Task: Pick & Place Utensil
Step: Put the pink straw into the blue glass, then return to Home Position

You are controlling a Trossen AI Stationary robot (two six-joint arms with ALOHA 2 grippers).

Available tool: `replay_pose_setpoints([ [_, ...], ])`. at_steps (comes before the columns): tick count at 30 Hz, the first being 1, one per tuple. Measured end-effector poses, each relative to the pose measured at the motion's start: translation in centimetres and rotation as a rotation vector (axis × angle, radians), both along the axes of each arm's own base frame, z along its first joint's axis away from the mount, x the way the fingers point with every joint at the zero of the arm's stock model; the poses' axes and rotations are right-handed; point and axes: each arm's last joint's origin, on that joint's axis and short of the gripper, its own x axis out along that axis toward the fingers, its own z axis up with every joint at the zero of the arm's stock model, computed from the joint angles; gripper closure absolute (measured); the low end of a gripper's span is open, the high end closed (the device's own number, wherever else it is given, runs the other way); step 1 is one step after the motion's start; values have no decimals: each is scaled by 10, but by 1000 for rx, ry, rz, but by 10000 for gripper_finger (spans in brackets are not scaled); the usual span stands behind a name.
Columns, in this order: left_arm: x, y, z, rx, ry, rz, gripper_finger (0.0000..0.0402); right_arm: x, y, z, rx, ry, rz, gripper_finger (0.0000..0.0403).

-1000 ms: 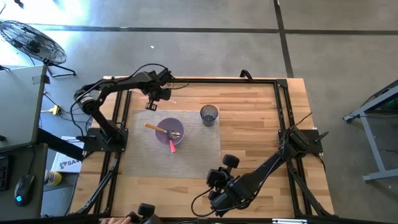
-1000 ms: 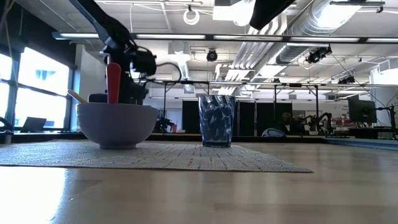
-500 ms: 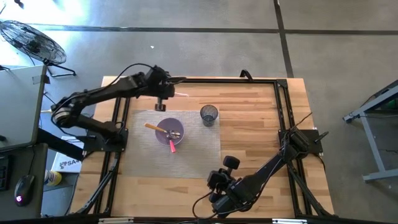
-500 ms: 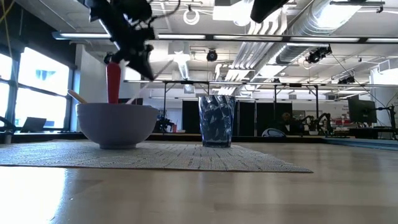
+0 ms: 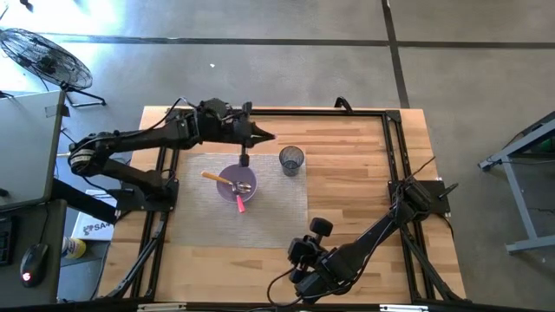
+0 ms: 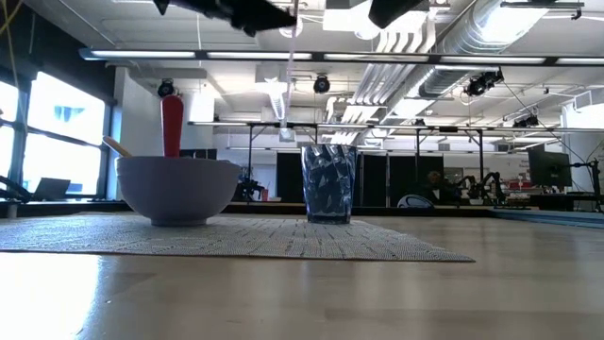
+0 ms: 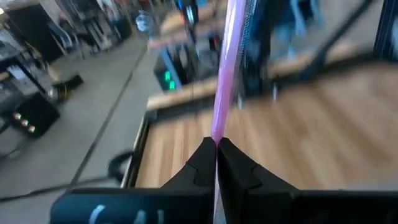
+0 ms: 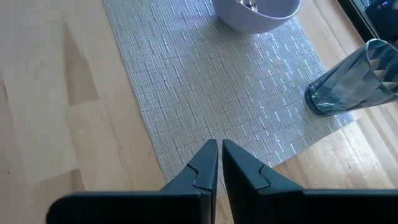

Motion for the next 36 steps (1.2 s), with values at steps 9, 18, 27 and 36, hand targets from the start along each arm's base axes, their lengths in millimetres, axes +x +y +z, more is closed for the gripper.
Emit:
replay_pose_setpoints([
  [9, 18, -8, 4, -260, -147, 0, 401, 0, 0, 0, -20, -15, -4, 387],
  [18, 53, -3, -26, -305, -139, 0, 401, 1, 0, 1, -18, -18, -4, 387],
  [27, 68, 5, -51, -297, -83, 135, 362, -1, 2, 0, -12, -14, 2, 387],
  [36, 57, -2, -39, -353, -60, -66, 261, -2, 4, -1, 9, 71, 76, 387],
])
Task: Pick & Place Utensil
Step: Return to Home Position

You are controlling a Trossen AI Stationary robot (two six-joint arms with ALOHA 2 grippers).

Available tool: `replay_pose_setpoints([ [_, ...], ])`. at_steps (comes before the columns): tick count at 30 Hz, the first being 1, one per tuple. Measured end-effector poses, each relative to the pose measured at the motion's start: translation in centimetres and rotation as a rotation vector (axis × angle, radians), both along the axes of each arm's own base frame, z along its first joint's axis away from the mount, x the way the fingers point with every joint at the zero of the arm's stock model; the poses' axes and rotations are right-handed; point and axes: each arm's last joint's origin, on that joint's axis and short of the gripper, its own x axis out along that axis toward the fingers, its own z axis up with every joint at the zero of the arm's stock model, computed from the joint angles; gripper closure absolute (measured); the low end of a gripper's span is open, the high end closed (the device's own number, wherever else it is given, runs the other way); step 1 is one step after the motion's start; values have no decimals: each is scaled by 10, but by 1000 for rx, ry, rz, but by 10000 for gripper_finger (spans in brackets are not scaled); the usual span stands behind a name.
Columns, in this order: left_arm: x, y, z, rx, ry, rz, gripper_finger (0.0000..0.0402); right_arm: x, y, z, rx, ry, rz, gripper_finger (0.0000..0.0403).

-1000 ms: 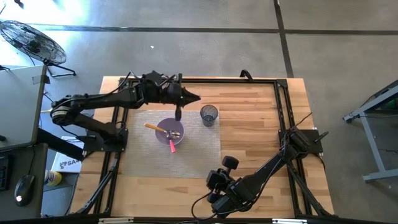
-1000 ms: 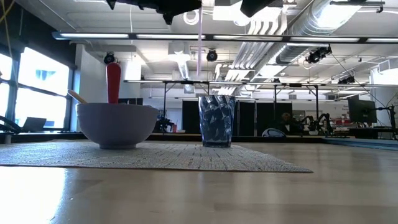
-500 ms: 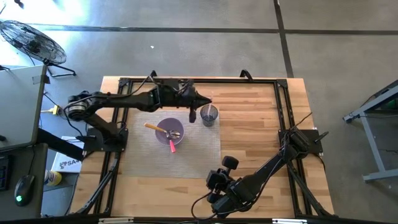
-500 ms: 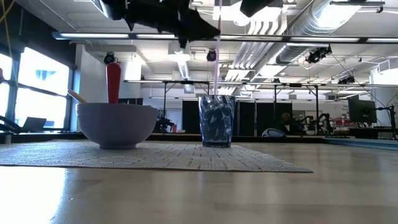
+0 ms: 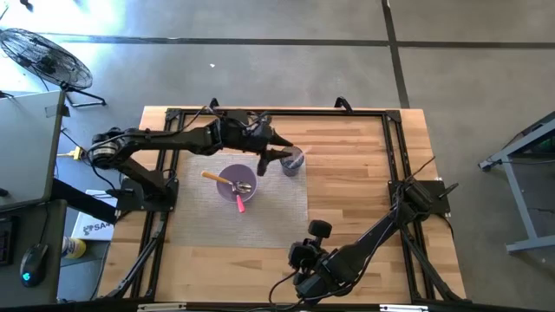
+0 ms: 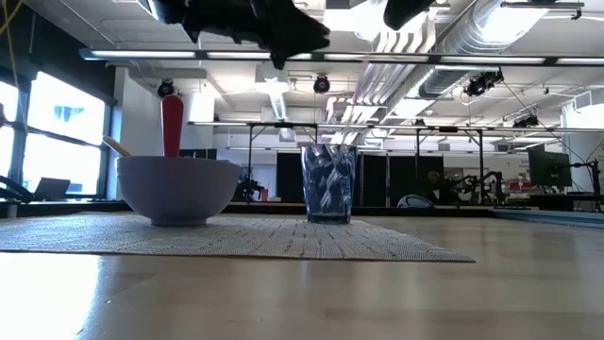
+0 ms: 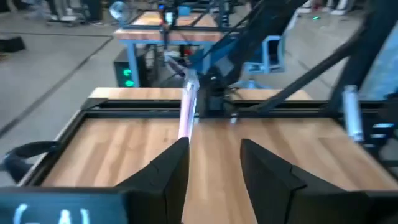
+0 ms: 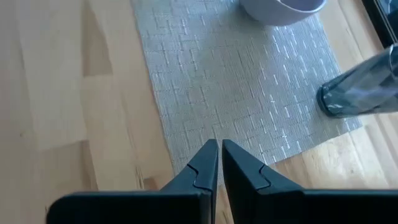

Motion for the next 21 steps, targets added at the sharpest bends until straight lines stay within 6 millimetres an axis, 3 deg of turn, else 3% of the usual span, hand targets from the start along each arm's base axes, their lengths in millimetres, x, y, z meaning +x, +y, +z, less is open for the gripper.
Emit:
replay_pose_setpoints([
  [6, -34, -6, 28, 9, 22, 0, 262, 3, -3, 0, -20, 2, 7, 387],
  [10, -72, -9, 50, 44, 49, 41, 273, 7, -3, -2, -19, -27, 22, 387],
  [14, -112, -17, 65, 17, 82, 58, 287, 13, 2, -18, -11, -43, 116, 387],
  [21, -161, -34, 49, 16, 48, 50, 315, 32, 3, -54, 113, -87, 334, 387],
])
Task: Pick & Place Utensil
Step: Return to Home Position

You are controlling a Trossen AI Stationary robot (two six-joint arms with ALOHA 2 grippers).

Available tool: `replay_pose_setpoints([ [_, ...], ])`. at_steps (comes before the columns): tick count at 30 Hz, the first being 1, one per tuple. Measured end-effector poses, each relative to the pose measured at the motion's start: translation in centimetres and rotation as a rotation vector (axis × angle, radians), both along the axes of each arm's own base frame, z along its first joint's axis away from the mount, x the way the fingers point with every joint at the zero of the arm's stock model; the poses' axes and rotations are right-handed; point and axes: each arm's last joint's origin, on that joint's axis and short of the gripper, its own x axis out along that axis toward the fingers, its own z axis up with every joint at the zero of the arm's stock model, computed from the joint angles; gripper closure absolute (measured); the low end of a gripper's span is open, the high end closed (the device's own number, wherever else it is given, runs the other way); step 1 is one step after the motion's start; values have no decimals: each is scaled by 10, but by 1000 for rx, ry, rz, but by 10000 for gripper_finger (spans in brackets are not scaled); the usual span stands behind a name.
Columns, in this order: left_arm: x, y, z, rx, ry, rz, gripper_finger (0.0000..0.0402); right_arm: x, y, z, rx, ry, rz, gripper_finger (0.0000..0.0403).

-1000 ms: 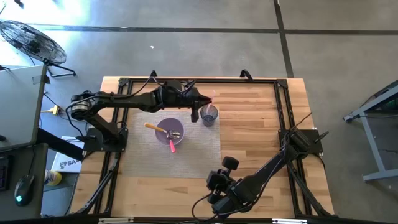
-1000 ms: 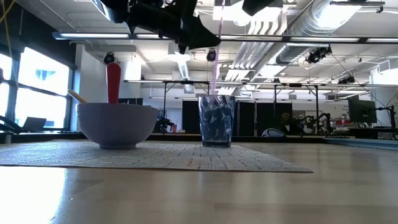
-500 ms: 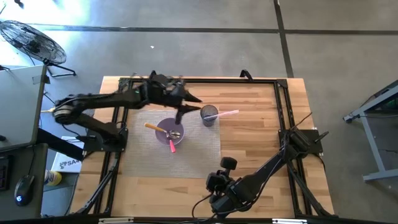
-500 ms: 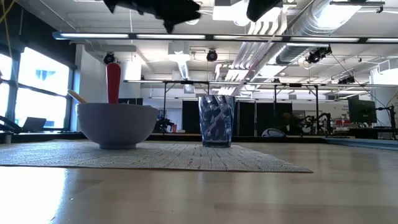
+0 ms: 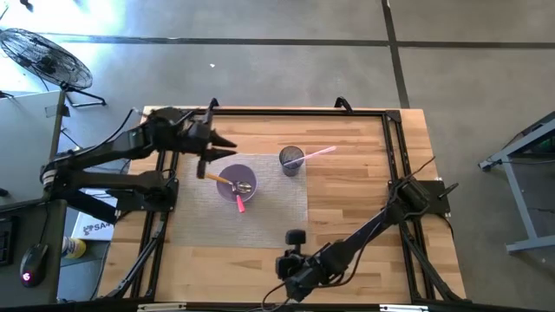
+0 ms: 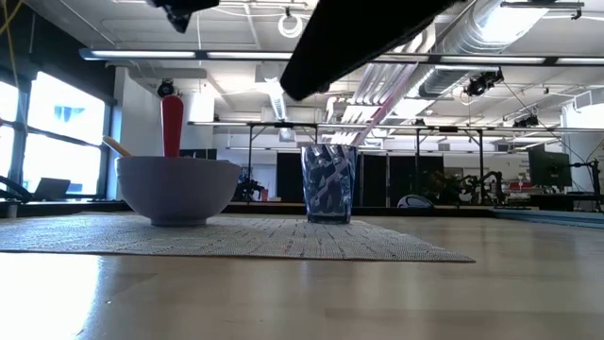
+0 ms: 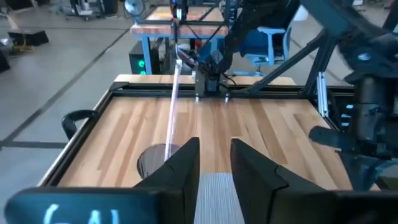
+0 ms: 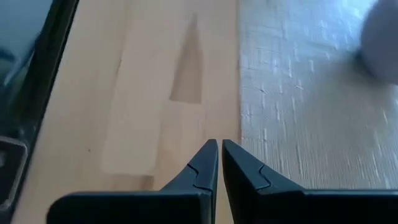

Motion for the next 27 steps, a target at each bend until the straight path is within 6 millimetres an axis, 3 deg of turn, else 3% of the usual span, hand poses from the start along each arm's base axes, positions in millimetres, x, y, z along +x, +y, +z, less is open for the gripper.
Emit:
replay_pose_setpoints([
  [5, -29, -8, -25, 9, -17, 36, 333, 9, -13, -6, -7, 11, 103, 387],
  [14, -75, -24, -57, -32, -125, 35, 346, 4, -73, 15, 49, -84, 126, 387],
  [19, -97, -31, -76, -66, -162, 38, 347, -24, -112, 27, 139, -239, 180, 387],
  [24, -114, -36, -91, -59, -215, 49, 347, -67, -146, 46, 207, -442, 242, 387],
  [27, -114, -36, -95, -74, -218, 49, 347, -97, -166, 53, 249, -550, 280, 387],
])
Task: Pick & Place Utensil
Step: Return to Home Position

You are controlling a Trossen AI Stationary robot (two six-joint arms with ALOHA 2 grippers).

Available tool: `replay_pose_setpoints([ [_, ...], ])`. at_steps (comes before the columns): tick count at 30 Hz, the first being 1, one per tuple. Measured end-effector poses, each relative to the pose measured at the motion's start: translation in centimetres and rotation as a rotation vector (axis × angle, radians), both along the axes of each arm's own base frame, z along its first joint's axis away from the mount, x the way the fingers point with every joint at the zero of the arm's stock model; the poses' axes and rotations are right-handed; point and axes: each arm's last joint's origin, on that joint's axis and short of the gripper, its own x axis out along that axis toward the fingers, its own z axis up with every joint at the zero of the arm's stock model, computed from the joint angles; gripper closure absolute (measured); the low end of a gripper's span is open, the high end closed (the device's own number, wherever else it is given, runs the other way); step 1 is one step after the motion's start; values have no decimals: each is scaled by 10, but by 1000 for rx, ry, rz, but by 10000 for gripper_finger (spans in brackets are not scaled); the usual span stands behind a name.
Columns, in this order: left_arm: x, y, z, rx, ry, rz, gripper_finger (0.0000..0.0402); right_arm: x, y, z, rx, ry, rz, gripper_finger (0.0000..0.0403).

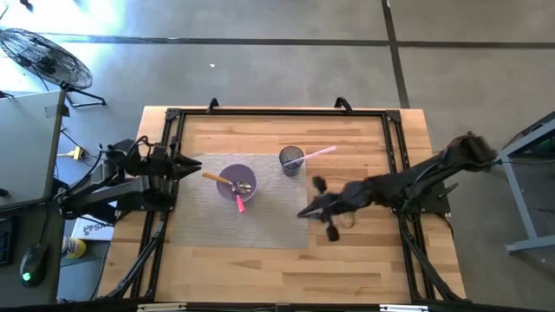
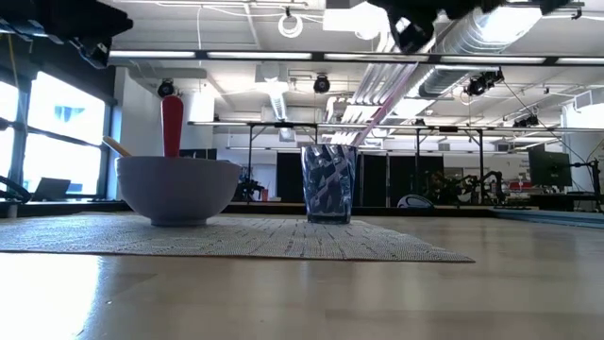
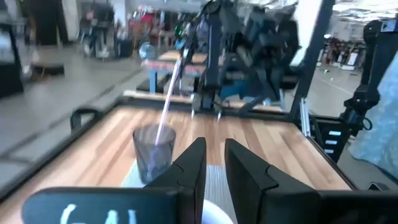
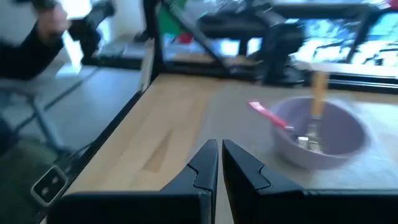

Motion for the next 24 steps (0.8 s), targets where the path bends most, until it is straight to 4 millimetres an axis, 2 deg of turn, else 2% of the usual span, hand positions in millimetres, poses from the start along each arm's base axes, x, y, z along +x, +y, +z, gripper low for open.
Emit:
replay_pose_setpoints([
  [2, 1, 1, -2, -45, 12, 20, 347, -20, -12, 0, 35, -55, -35, 387],
  [7, 7, 4, -9, -85, -5, 38, 347, -69, -37, -1, 148, -202, -299, 387],
  [10, 11, 6, -12, -70, -56, 74, 347, -94, -49, -12, 135, -245, -458, 387],
  [13, 18, 9, -21, -57, -84, 92, 347, -112, -56, -27, 256, -292, -563, 387],
  [15, 21, 10, -26, -46, -112, 91, 347, -122, -58, -38, 257, -307, -520, 387],
  [19, 28, 12, -40, -15, -137, 94, 347, -139, -62, -46, 174, -410, -300, 387],
  [24, 34, 14, -55, 30, -177, 97, 347, -156, -73, -61, 164, -452, -265, 387],
])
